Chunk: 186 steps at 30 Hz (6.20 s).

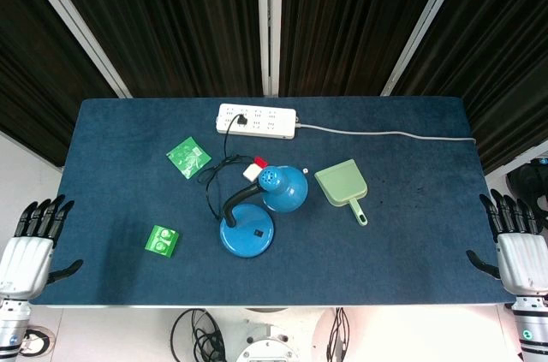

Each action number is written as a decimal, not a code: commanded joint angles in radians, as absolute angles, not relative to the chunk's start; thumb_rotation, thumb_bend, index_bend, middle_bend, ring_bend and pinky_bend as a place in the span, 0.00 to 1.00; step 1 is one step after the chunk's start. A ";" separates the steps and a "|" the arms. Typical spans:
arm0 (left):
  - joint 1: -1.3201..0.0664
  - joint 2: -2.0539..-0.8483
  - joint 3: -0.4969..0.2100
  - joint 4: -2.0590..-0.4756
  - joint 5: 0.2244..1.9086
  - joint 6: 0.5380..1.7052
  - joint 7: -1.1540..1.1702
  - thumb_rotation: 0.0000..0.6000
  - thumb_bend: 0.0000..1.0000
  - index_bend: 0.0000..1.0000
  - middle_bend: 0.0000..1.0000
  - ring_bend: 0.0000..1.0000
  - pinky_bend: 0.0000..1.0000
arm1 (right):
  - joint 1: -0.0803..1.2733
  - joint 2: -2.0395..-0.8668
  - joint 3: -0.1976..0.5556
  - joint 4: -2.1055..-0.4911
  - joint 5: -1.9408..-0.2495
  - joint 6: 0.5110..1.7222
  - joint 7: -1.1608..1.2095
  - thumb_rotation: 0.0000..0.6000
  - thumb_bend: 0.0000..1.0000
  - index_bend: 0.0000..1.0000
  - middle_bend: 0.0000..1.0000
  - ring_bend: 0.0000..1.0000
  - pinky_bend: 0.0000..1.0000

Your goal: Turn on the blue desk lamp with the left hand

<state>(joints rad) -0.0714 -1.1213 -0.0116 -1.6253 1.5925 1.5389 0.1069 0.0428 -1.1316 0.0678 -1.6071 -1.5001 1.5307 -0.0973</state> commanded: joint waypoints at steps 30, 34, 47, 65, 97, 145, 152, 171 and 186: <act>-0.246 -1.291 0.083 -1.642 1.961 1.362 0.141 1.00 0.37 0.26 0.78 0.82 0.94 | 0.033 -1.124 0.071 -1.606 -1.489 1.534 -0.080 1.00 0.07 0.00 0.00 0.00 0.00; -0.299 -1.329 0.047 -1.677 1.928 1.287 0.173 1.00 0.38 0.25 0.78 0.82 0.94 | 0.026 -1.118 0.069 -1.607 -1.493 1.544 -0.074 1.00 0.07 0.00 0.00 0.00 0.00; -0.478 -1.424 -0.036 -1.735 1.674 0.934 0.323 1.00 0.40 0.14 0.80 0.82 0.93 | 0.008 -1.091 0.096 -1.595 -1.460 1.569 -0.010 1.00 0.08 0.00 0.00 0.00 0.00; -0.607 -1.526 -0.087 -1.746 1.353 0.771 0.467 1.00 0.41 0.04 0.81 0.83 0.93 | -0.002 -1.080 0.108 -1.593 -1.451 1.581 0.024 1.00 0.08 0.00 0.00 0.00 0.00; -0.735 -1.565 -0.018 -1.743 1.096 0.838 0.629 1.00 0.41 0.04 0.85 0.86 0.94 | -0.006 -1.084 0.116 -1.560 -1.430 1.564 0.058 1.00 0.08 0.00 0.00 0.00 0.00; -0.799 -1.609 0.049 -1.711 1.019 0.881 0.668 1.00 0.41 0.17 0.85 0.86 0.94 | -0.009 -1.092 0.111 -1.542 -1.428 1.548 0.072 1.00 0.09 0.00 0.00 0.00 0.00; -0.794 -1.594 0.046 -1.745 1.056 0.914 0.654 1.00 0.41 0.16 0.85 0.86 0.94 | -0.008 -1.091 0.113 -1.545 -1.428 1.548 0.072 1.00 0.09 0.00 0.00 0.00 0.00; -0.605 -1.361 0.159 -1.951 1.290 1.245 0.647 1.00 0.40 0.21 0.82 0.84 0.92 | -0.012 -1.083 0.106 -1.560 -1.460 1.570 0.071 1.00 0.09 0.00 0.00 0.00 0.00; -0.231 -1.154 0.180 -1.668 1.473 1.727 0.153 1.00 0.02 0.05 0.05 0.02 0.18 | 0.000 -1.098 0.101 -1.556 -1.472 1.558 0.042 1.00 0.09 0.00 0.00 0.00 0.00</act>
